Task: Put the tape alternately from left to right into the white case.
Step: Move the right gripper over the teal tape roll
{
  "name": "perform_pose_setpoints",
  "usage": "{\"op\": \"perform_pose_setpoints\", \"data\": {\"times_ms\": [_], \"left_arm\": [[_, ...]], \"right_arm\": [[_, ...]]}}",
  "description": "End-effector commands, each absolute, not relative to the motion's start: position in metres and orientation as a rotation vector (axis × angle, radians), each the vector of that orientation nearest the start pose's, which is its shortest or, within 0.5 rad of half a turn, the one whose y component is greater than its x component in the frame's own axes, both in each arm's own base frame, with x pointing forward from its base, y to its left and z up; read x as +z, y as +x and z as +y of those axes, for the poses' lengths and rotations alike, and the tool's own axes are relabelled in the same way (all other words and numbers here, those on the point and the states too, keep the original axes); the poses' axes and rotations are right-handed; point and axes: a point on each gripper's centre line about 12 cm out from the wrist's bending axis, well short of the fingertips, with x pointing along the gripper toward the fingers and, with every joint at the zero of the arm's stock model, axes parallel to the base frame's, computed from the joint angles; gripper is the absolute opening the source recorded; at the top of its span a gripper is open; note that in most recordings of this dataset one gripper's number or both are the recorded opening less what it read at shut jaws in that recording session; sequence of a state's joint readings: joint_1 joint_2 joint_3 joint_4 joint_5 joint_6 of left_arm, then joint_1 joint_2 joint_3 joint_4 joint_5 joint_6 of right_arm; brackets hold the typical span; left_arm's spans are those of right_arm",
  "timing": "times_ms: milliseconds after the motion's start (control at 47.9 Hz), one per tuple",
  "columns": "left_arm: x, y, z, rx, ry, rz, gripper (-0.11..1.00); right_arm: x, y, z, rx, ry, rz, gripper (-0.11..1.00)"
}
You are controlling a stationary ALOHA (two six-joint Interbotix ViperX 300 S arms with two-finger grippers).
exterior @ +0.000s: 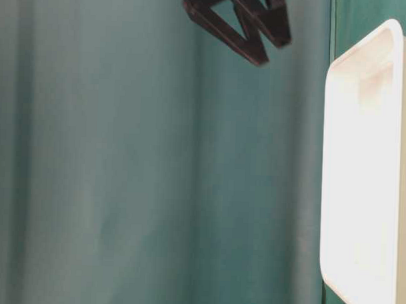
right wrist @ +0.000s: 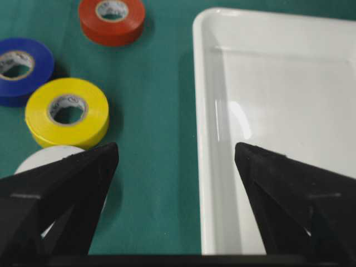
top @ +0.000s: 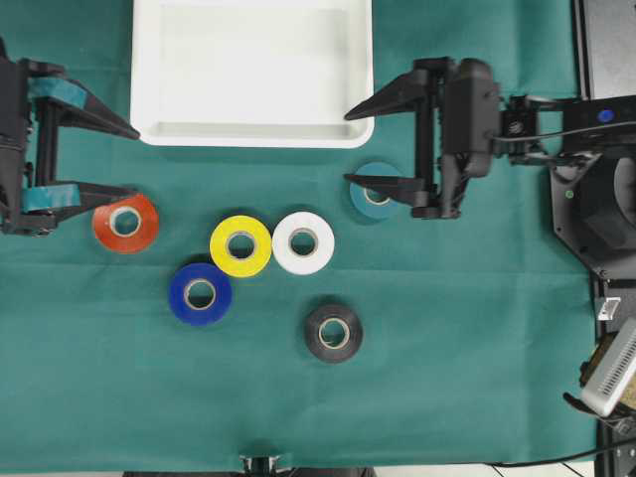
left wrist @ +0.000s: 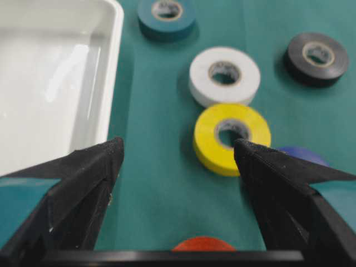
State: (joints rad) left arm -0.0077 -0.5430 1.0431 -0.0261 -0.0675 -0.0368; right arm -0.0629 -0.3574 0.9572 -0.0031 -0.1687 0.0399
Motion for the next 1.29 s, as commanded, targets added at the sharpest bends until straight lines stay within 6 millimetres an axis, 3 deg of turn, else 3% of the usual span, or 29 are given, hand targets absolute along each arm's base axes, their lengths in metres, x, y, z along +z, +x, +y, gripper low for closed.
{"op": "perform_pose_setpoints", "data": {"times_ms": [0,376,1273], "left_arm": [[0.227,0.276,-0.001,0.011,-0.064,0.433,0.92],[0.213,0.286,-0.001,0.013,-0.062,0.497,0.92],[0.214,0.285,-0.001,0.013,-0.062,0.494,0.92]], "right_arm": [[0.217,0.315,-0.020,-0.069,0.049,0.413,0.80],[0.201,0.330,-0.021,-0.071,0.051,0.470,0.80],[0.196,0.327,-0.021,-0.071,0.049,0.499,0.80]]}}
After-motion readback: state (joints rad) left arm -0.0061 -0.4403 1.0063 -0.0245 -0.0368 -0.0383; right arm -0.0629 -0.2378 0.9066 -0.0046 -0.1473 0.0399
